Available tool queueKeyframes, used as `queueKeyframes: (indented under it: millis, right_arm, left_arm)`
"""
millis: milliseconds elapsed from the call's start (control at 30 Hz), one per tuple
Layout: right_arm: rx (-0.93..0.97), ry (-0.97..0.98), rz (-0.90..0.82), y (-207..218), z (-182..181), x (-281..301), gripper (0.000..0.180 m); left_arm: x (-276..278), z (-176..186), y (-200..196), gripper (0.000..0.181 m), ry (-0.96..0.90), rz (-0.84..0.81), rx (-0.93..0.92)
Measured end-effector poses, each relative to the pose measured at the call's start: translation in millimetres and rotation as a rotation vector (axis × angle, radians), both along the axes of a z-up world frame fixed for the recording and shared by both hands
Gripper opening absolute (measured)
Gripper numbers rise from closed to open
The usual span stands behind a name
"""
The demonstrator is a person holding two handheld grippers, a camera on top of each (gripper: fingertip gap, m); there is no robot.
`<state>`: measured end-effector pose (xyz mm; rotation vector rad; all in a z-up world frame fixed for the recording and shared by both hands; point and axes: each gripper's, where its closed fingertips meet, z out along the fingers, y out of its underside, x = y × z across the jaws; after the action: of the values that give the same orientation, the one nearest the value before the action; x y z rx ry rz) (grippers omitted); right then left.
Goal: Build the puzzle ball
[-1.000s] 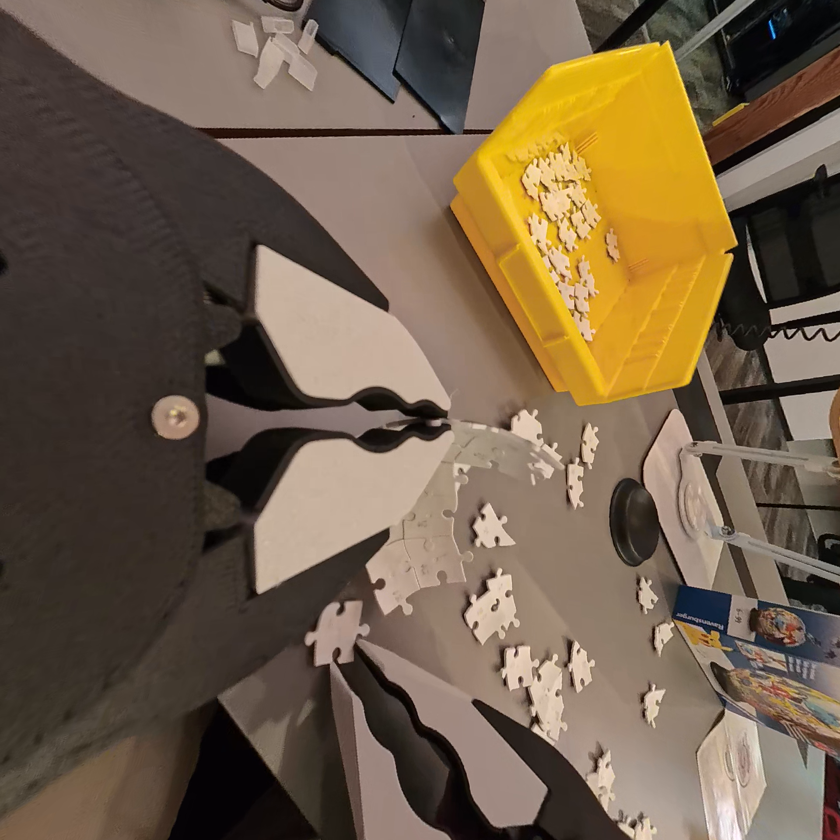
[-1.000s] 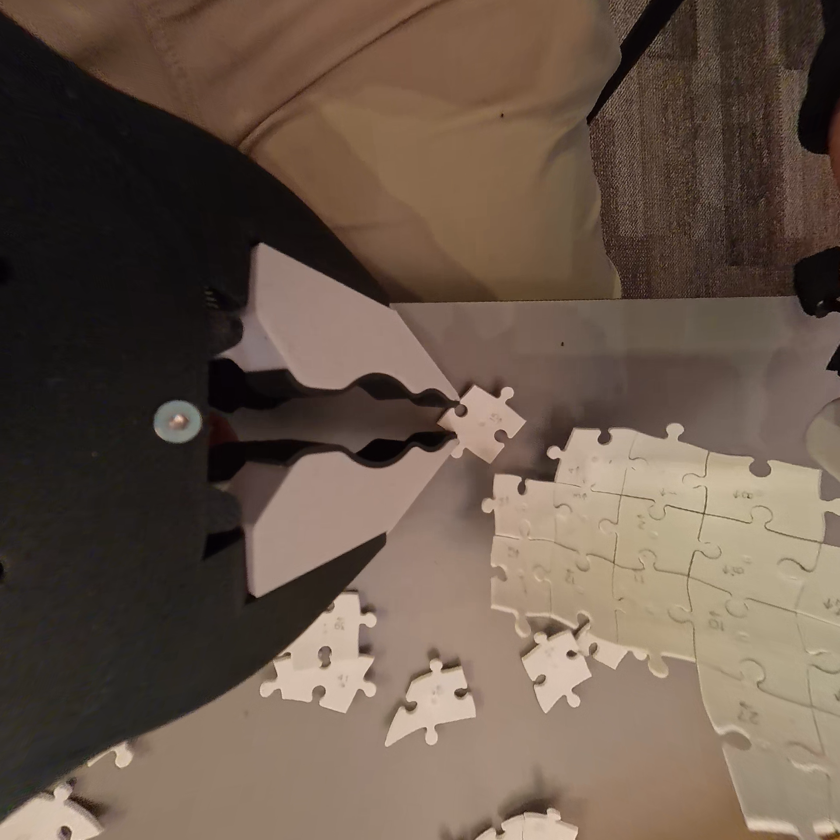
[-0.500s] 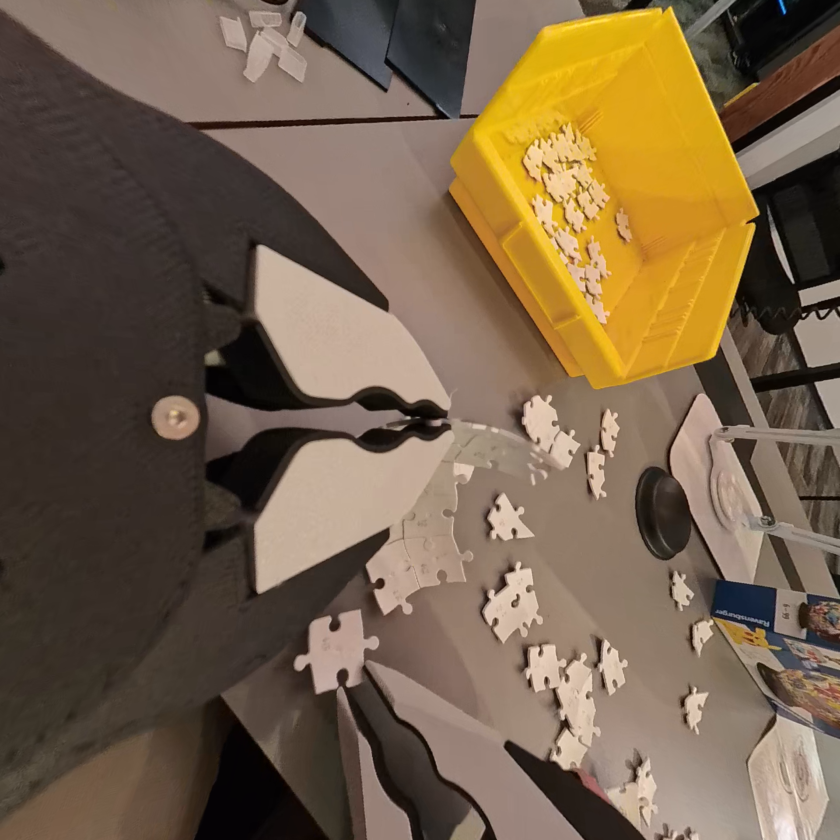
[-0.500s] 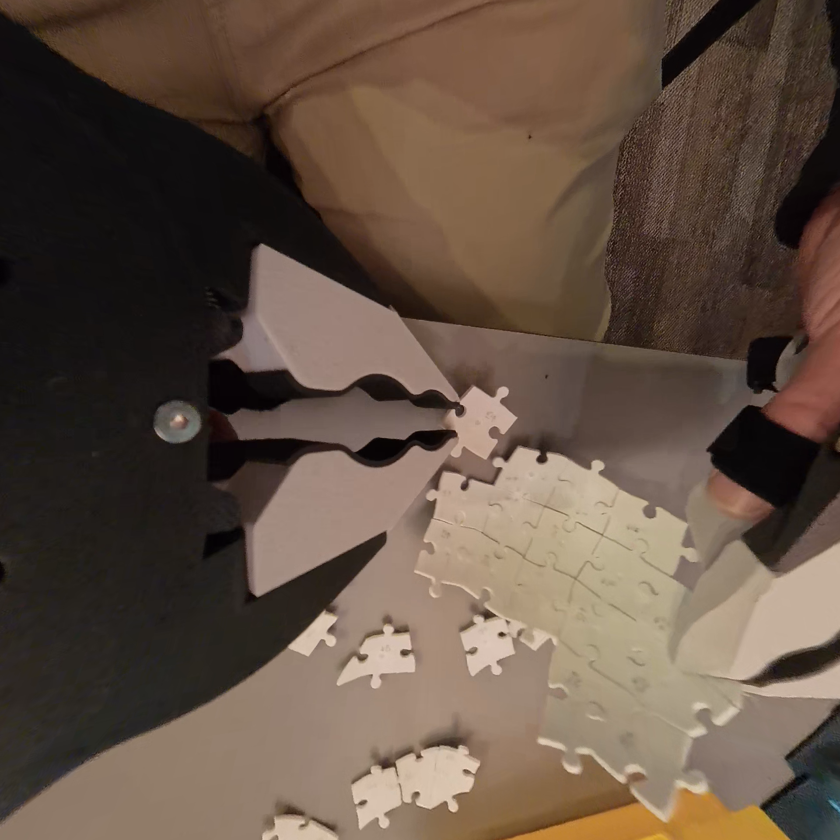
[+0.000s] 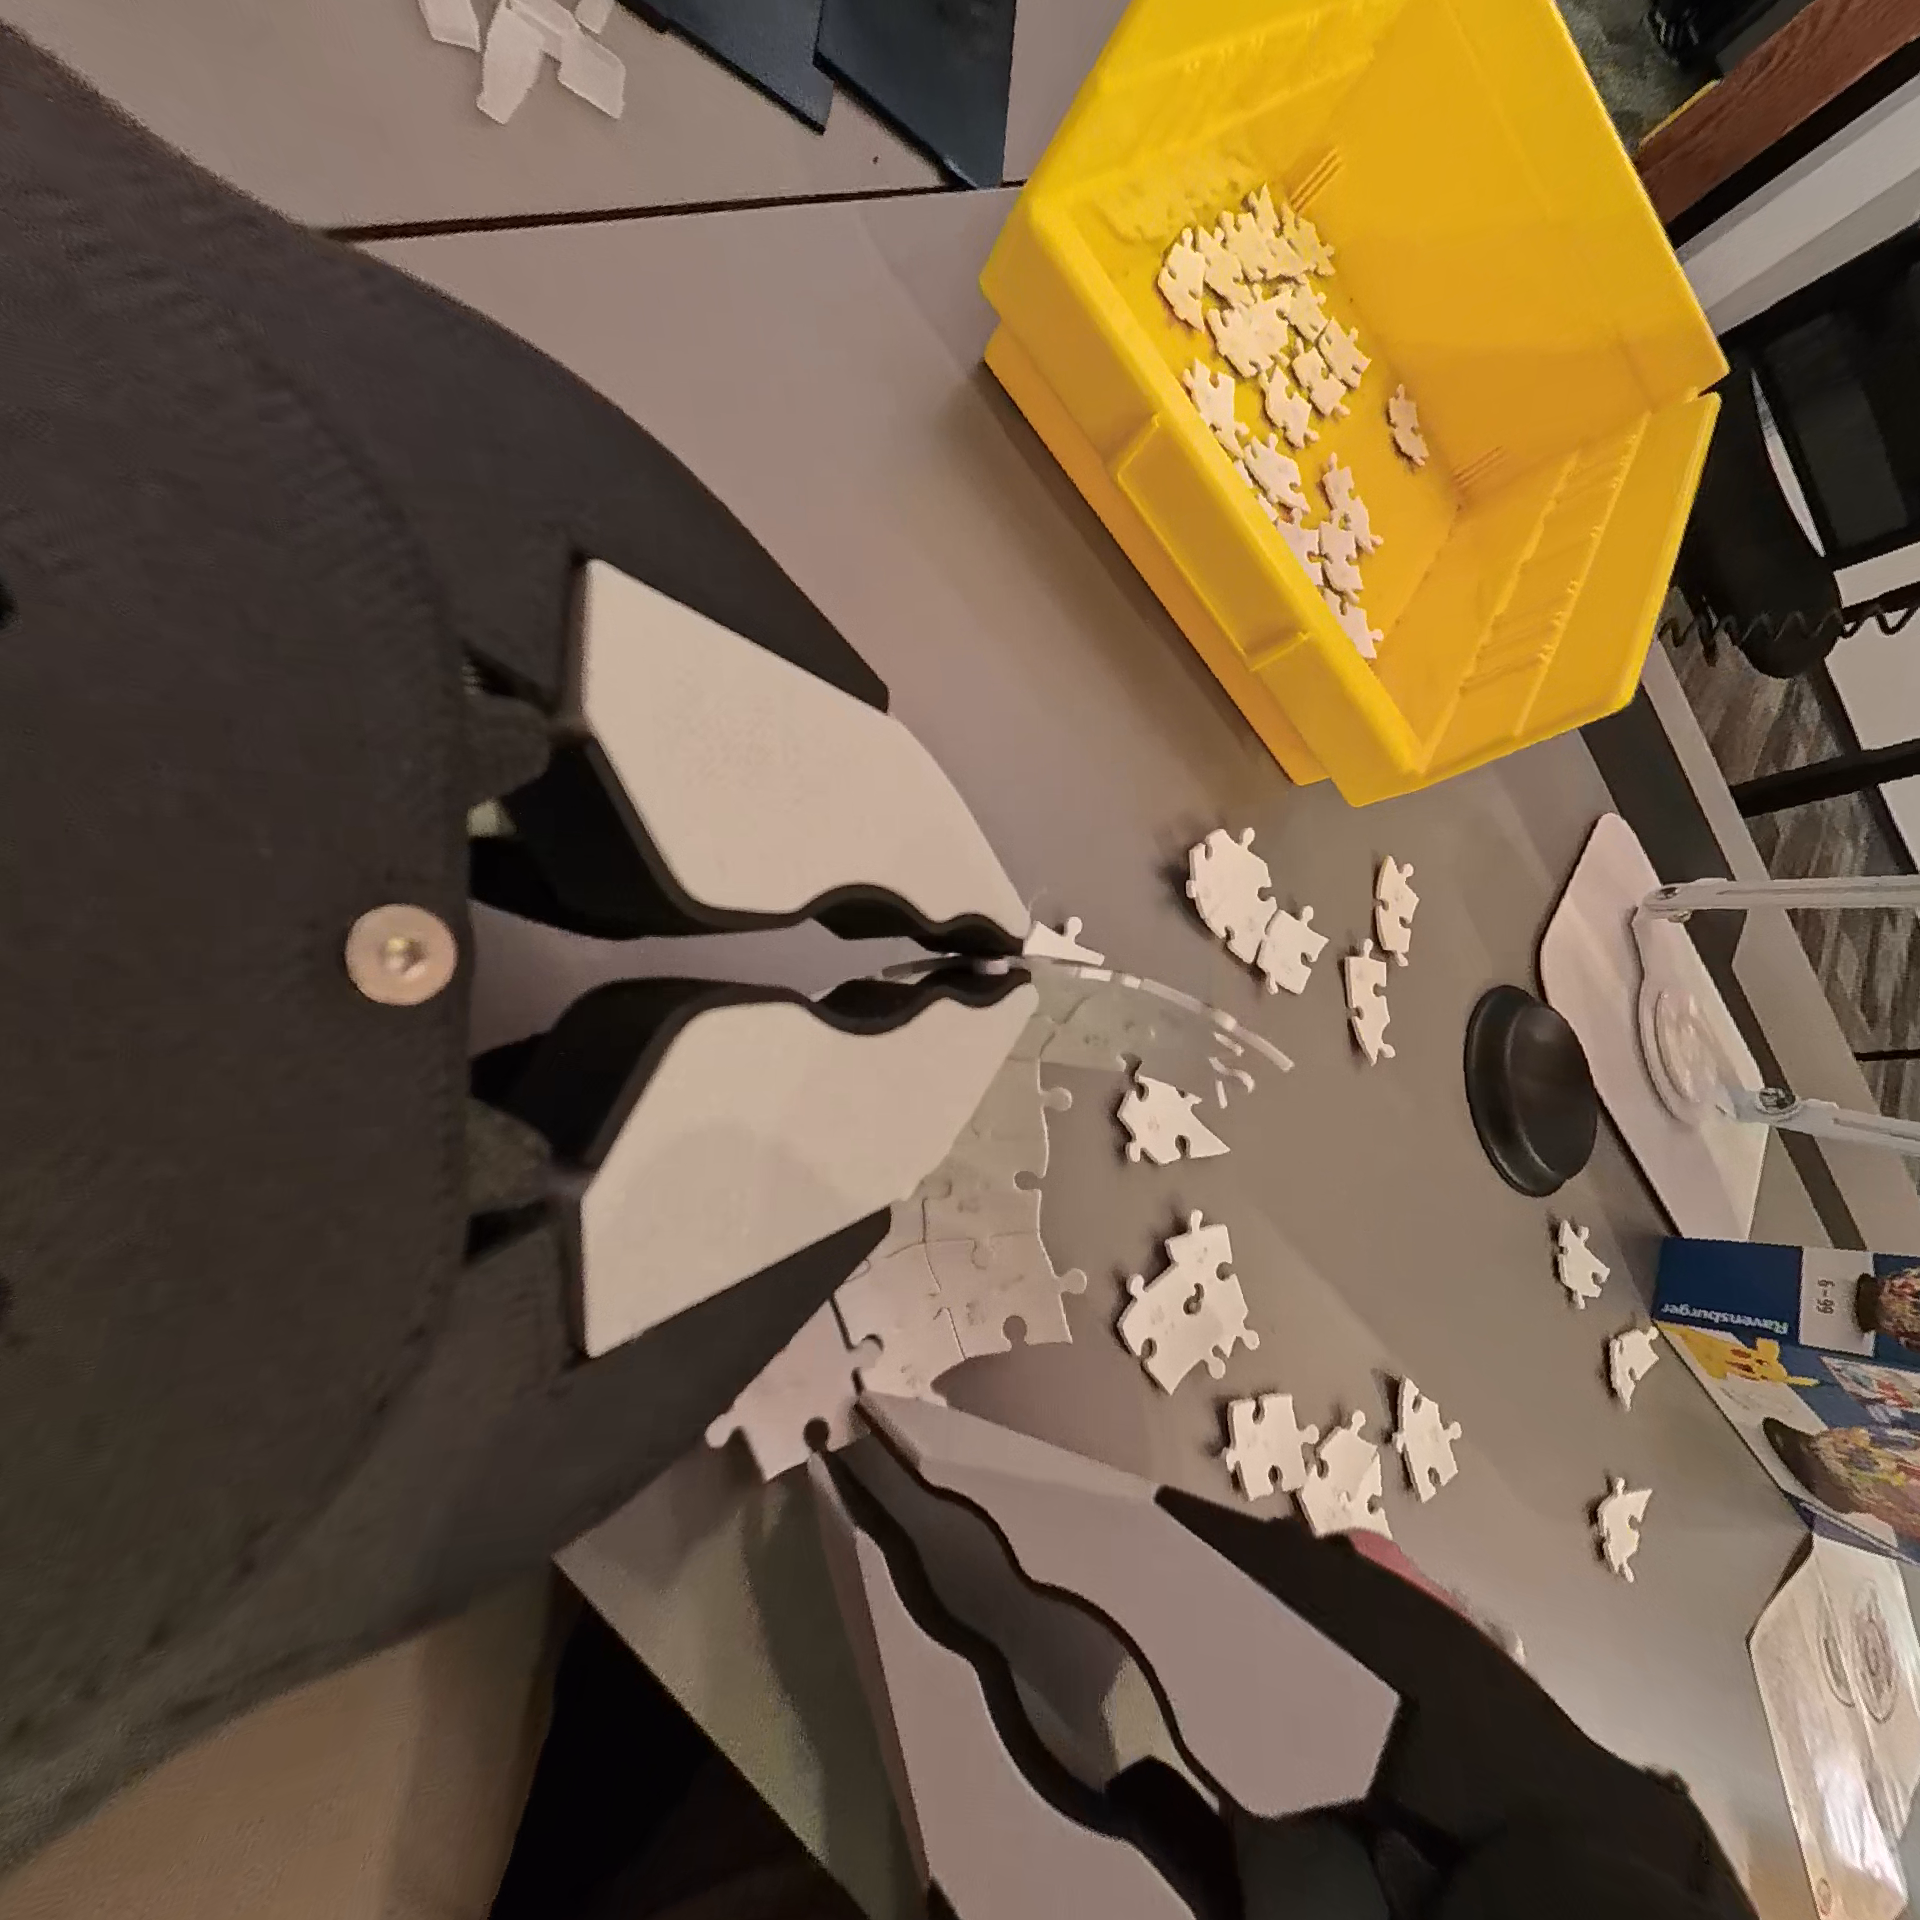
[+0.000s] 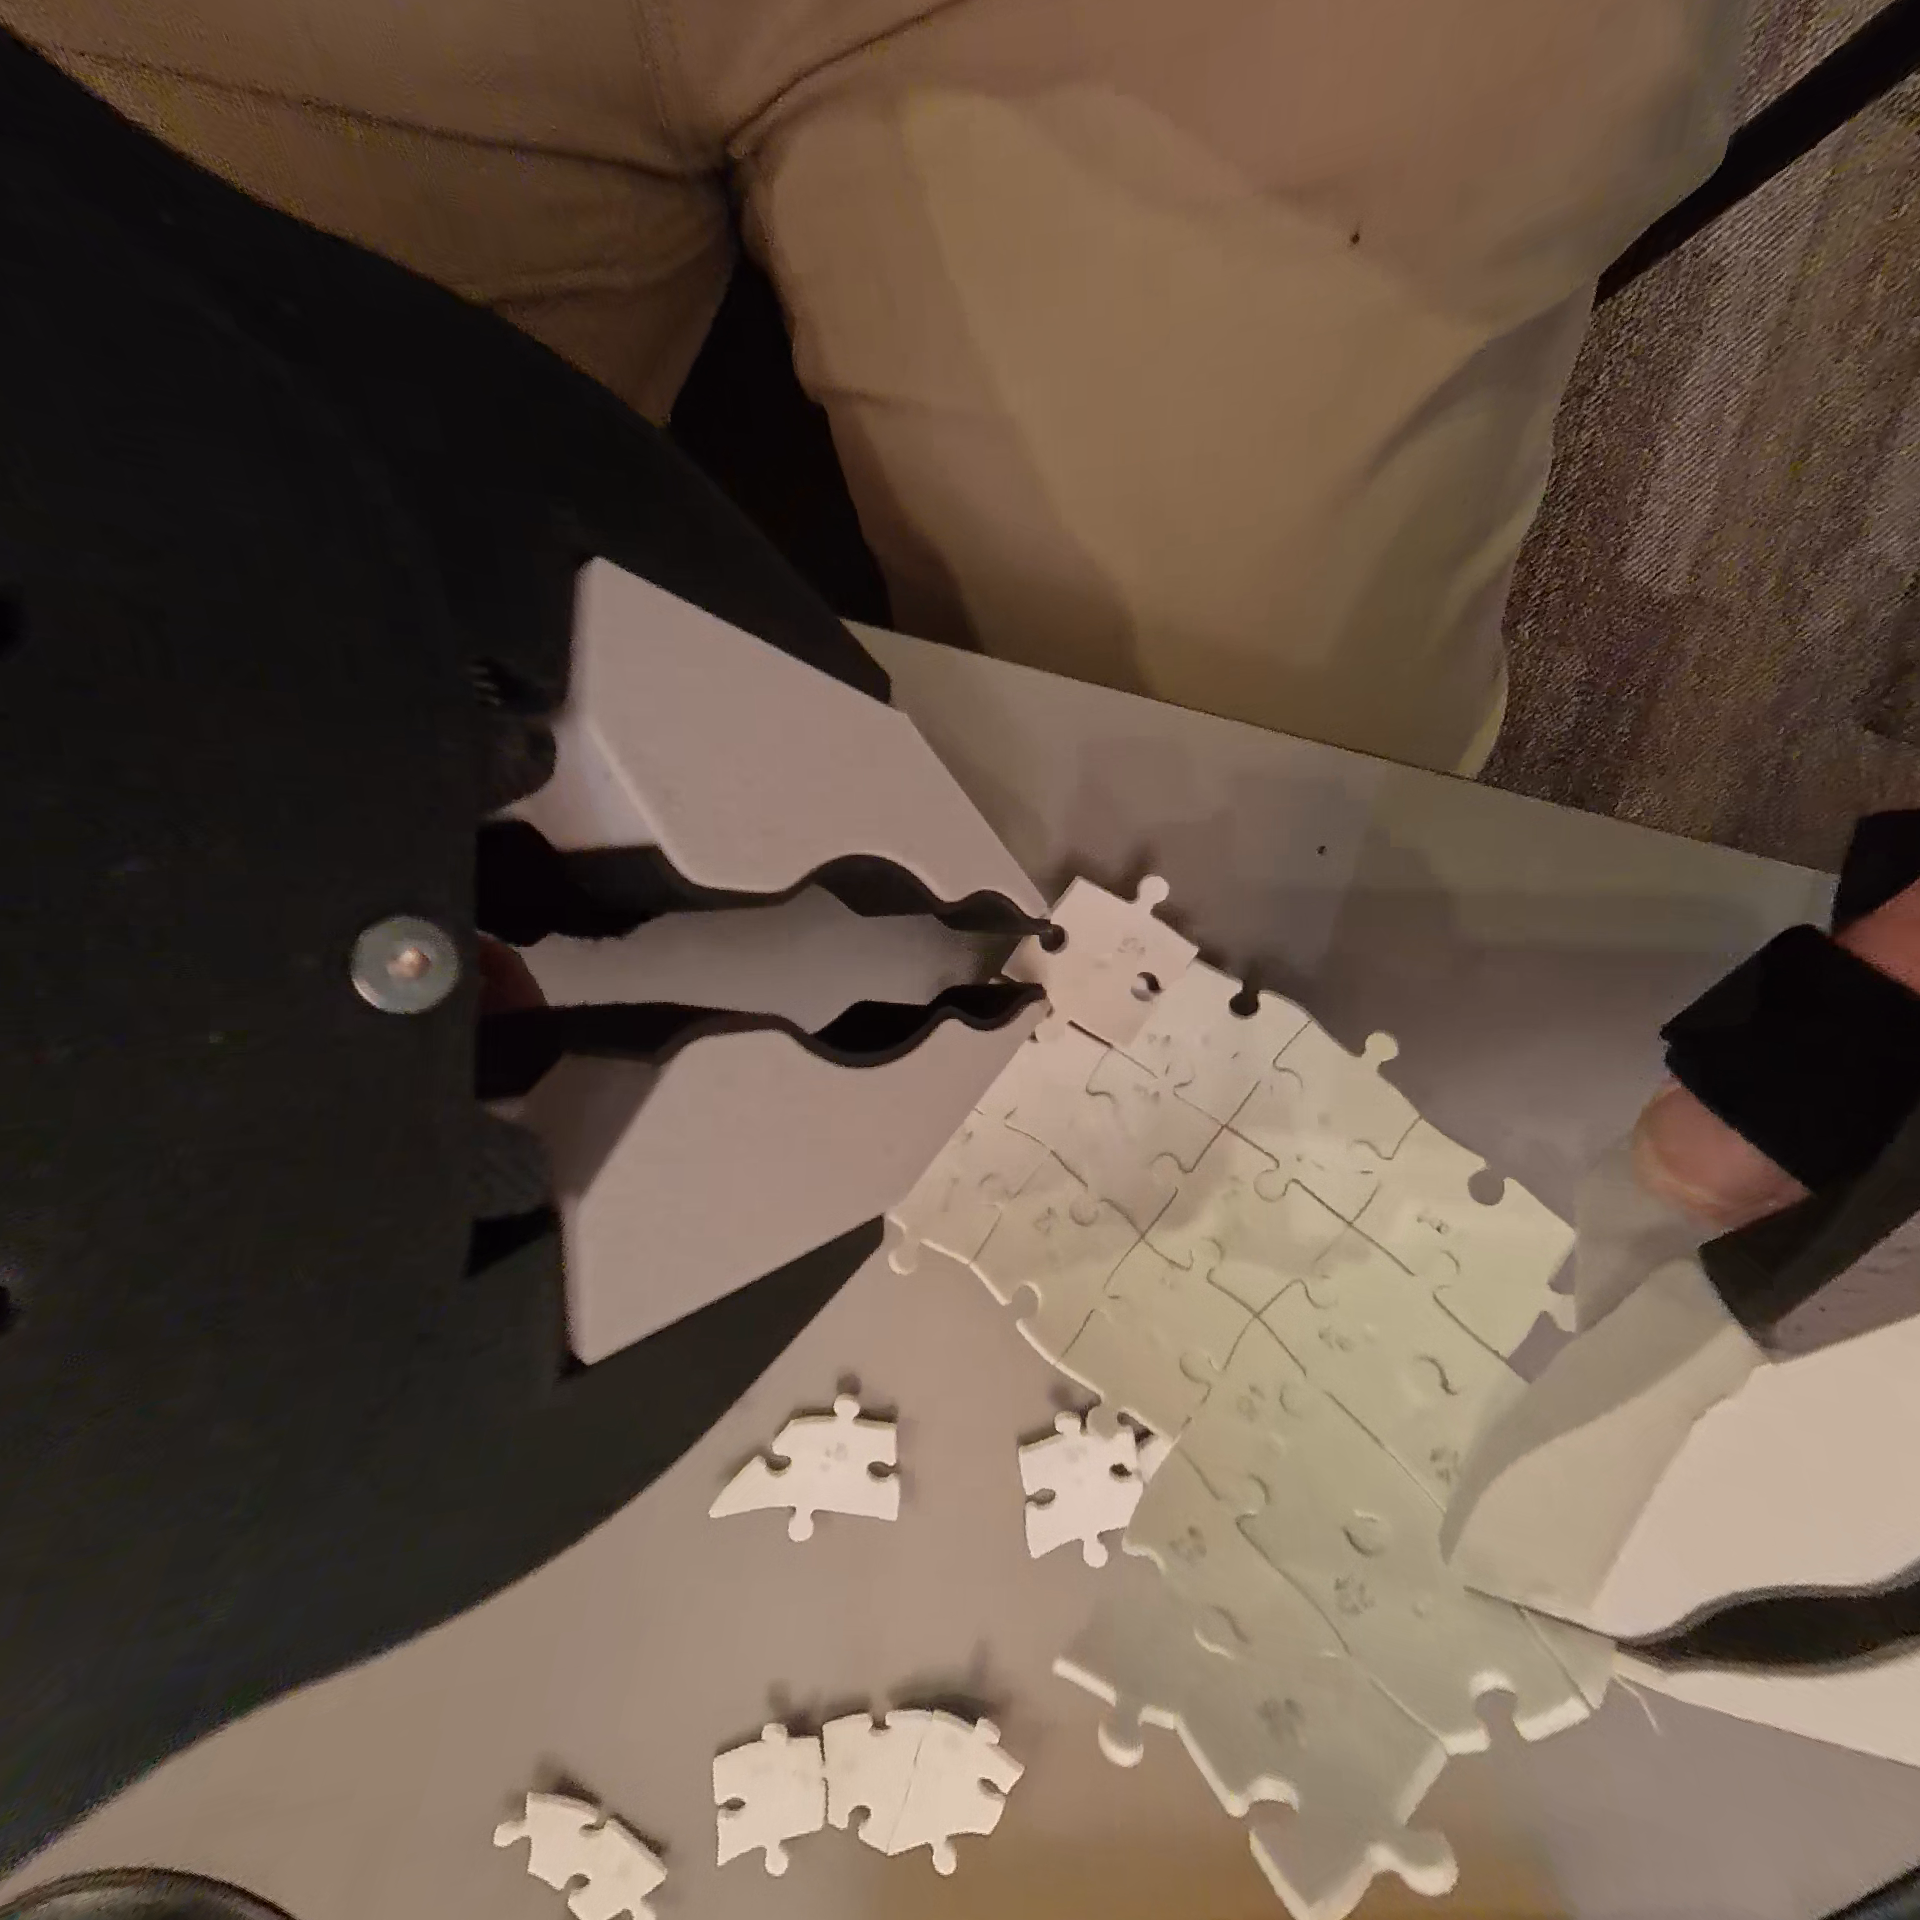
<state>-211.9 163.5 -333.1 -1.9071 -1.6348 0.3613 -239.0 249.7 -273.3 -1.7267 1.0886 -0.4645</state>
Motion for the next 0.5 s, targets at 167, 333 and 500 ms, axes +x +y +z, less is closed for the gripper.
queueKeyframes:
  millis: [167,333,500]
  right_arm:
    - [-0.017,0.007,-0.001,1,1,1,0.008]
    - [-0.027,-0.009,-0.012,1,-2,2,0.013]
    - [-0.014,0.027,-0.012,0,11,-3,0.01]
  left_arm:
    - [0,1,-1,0.002,0.005,-0.004,0.014]
    - [2,1,-2,0.002,0.007,-0.008,0.022]
    - [2,3,-3,0.002,0.011,-0.009,0.034]
